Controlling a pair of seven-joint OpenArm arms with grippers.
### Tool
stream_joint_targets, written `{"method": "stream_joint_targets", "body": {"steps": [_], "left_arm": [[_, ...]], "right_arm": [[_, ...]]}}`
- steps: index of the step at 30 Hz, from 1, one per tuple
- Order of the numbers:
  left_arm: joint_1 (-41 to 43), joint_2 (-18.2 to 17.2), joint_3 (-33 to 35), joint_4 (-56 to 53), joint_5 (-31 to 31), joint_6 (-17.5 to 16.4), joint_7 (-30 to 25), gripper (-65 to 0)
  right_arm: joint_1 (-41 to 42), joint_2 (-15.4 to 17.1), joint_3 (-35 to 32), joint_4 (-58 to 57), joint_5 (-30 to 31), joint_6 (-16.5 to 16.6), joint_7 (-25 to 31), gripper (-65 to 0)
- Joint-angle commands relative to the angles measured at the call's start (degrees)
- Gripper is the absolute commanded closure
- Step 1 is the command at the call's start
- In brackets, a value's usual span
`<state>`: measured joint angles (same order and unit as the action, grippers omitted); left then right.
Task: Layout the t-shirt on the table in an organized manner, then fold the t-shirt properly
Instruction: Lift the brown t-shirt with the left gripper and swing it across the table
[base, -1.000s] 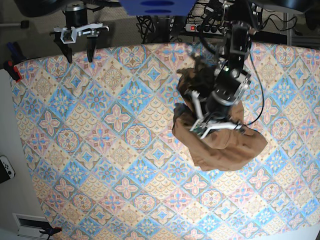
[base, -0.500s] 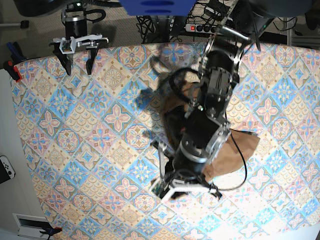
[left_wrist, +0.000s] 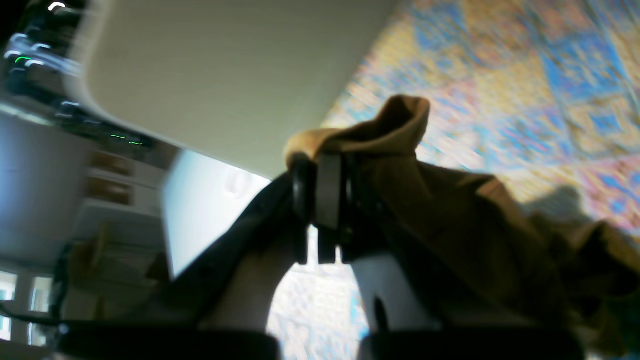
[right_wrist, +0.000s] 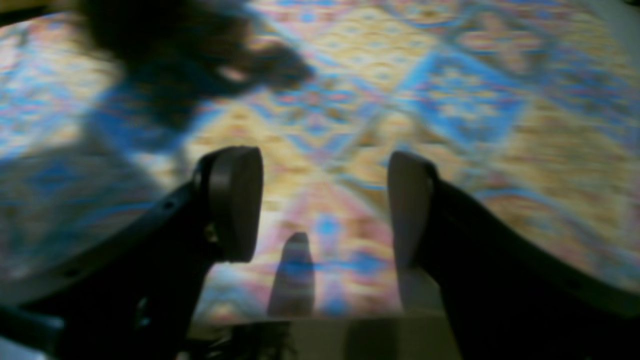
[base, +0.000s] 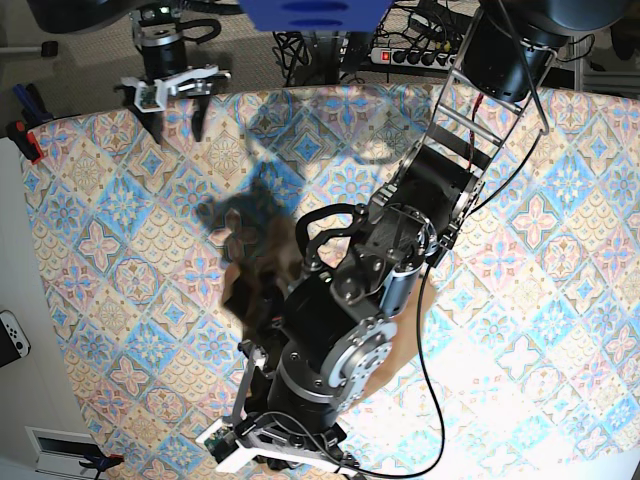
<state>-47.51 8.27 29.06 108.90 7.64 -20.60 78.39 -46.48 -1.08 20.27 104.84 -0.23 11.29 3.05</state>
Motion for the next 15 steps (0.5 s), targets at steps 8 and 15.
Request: {"method": "stream_joint_targets", "body": {"steps": [8,15], "left_arm": [[3.3,-2.2,-12.0,12.7,0.5,-11.7,1.6,0.0],[21.5,-16.7,-17.9,12.7,0.1,-19.4,1.6,0.0]], "right_arm": [[3.6,0.4,-0.2,1.0,0.4,-0.6,1.5,-38.6],[3.7,0.4,-1.8,1.1,0.4,-0.6,1.5,-38.6]]}}
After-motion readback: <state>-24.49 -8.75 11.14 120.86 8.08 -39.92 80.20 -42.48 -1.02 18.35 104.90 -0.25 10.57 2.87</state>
